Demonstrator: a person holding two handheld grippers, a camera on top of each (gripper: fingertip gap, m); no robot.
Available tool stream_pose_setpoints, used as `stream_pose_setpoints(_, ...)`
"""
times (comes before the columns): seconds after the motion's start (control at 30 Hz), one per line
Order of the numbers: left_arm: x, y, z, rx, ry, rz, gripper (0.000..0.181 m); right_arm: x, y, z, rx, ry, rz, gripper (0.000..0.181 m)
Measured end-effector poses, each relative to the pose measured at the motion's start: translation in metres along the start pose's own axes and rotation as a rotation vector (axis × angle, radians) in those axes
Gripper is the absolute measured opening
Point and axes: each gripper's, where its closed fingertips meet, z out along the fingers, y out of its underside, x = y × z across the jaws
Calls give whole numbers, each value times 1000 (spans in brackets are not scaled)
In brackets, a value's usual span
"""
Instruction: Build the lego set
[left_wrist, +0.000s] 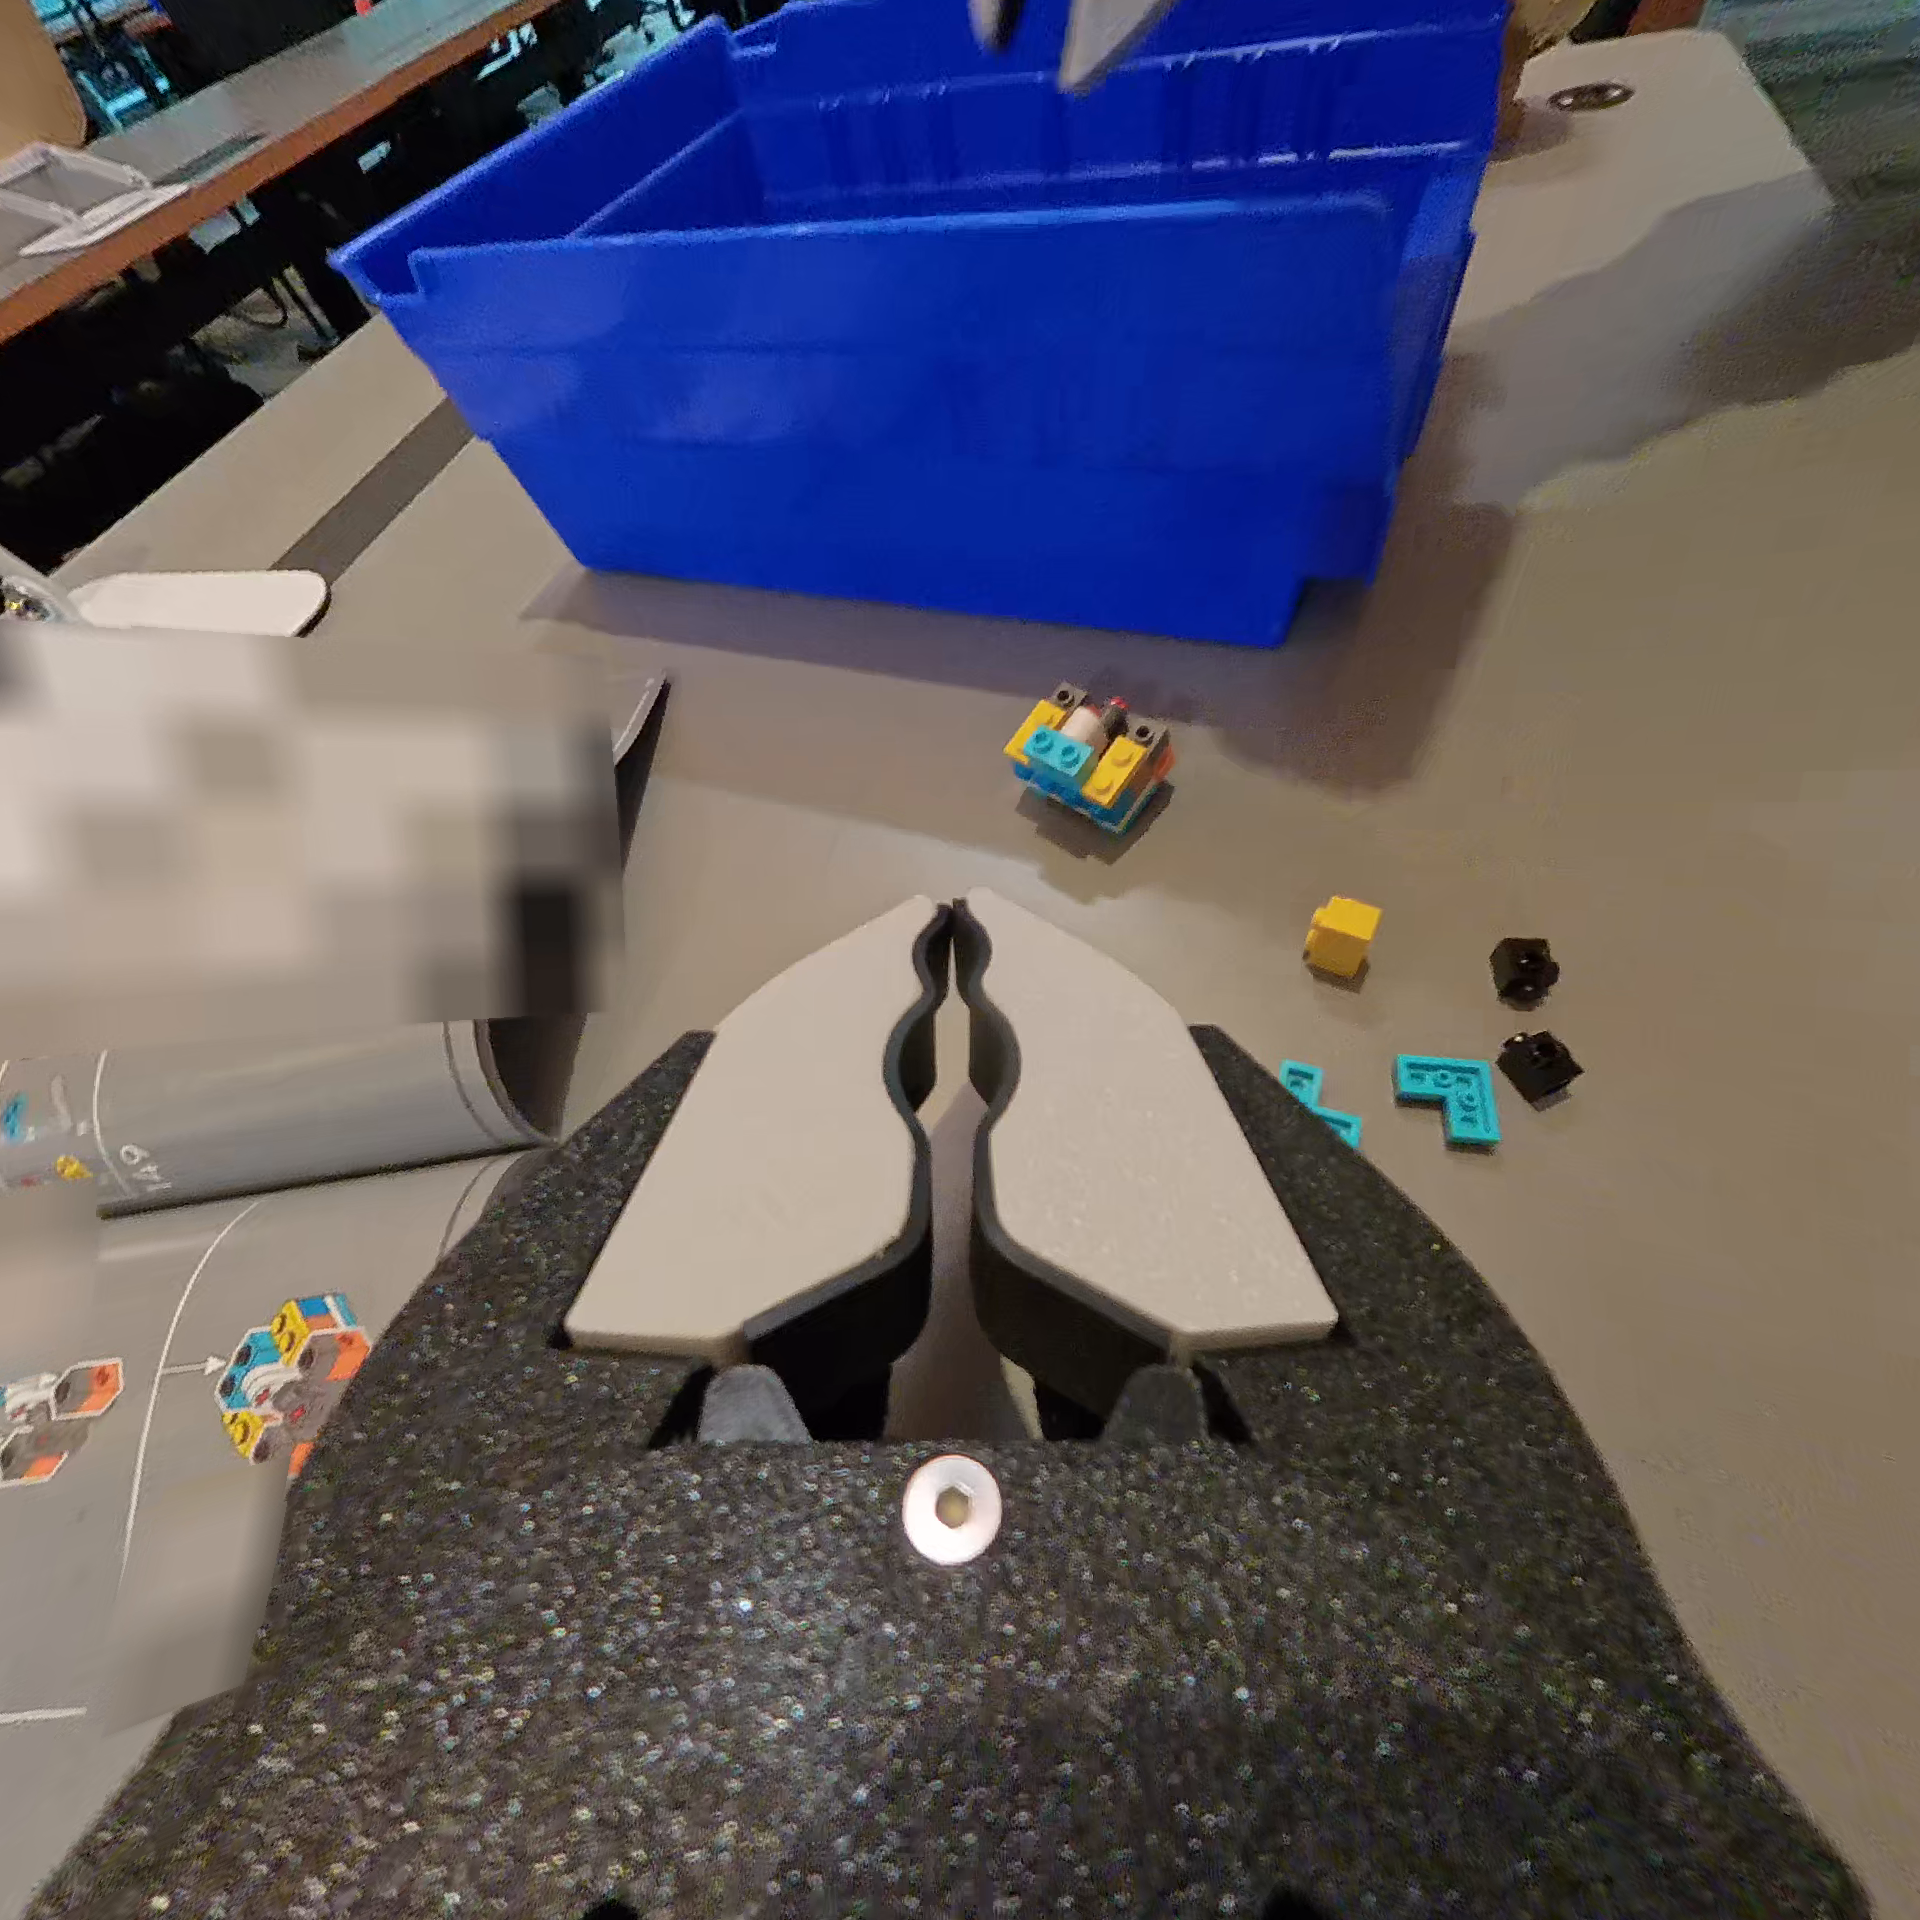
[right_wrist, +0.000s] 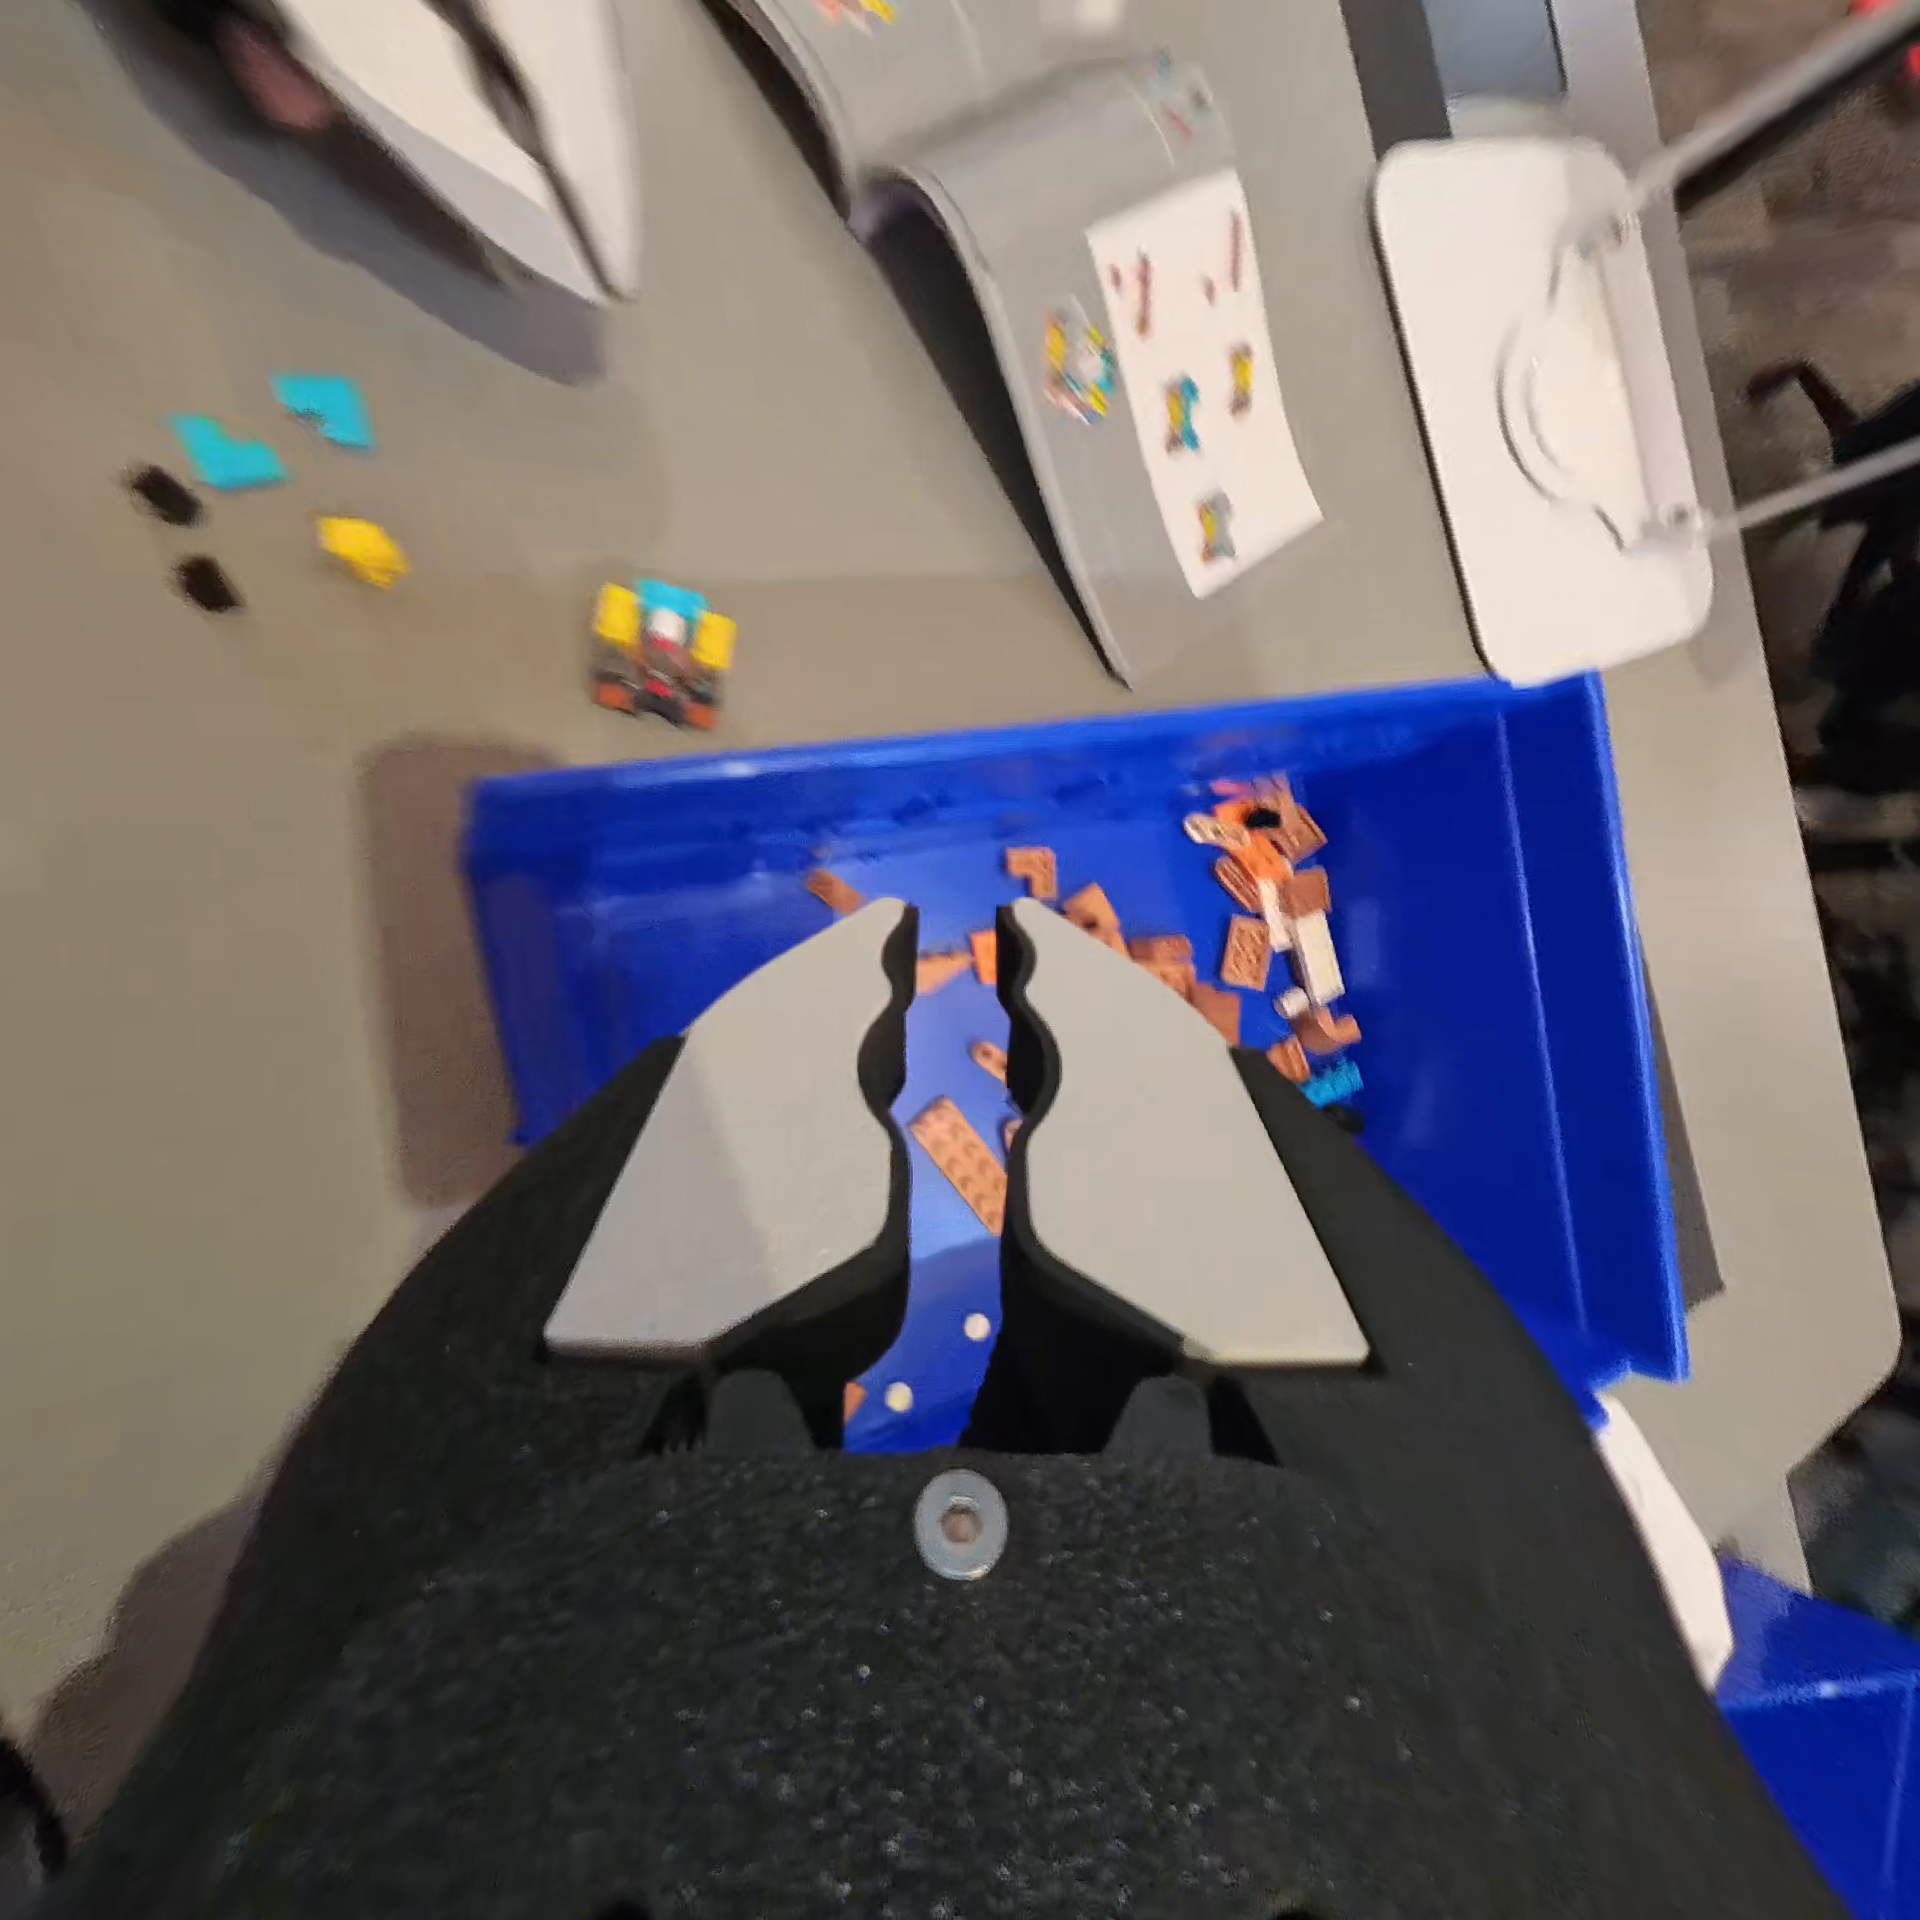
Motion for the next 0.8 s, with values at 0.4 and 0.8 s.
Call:
stream_pose_setpoints(0.4,-4,-9,1,58,-40,5,0,51,30,52,23,114,165,5)
stream_pose_setpoints(0.8,-6,-9,0,64,-27,-22,0,58,30,35,46,174,152,5)
